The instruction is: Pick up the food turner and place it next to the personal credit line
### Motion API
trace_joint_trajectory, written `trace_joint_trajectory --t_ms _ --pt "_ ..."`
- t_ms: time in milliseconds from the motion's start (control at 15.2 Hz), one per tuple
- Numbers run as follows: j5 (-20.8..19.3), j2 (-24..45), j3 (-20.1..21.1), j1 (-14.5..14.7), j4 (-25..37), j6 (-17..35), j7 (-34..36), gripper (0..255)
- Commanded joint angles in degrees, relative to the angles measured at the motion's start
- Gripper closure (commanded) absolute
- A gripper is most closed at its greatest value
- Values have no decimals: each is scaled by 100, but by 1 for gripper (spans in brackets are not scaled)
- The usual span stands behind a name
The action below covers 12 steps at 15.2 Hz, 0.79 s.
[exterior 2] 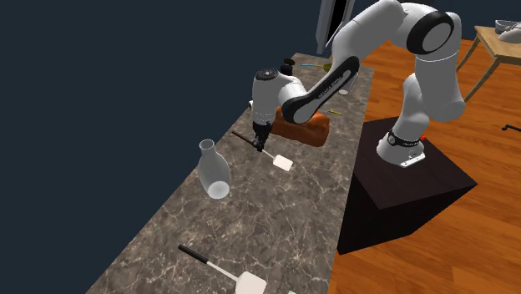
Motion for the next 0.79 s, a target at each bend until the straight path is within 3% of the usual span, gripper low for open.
trace_joint_trajectory --t_ms 0,462,726 --pt "14 -88 9 1 49 -139 -7 255" --pt "59 -367 31 -11 194 -561 -48 255" --pt "-32 -276 142 355 341 -643 464 255"
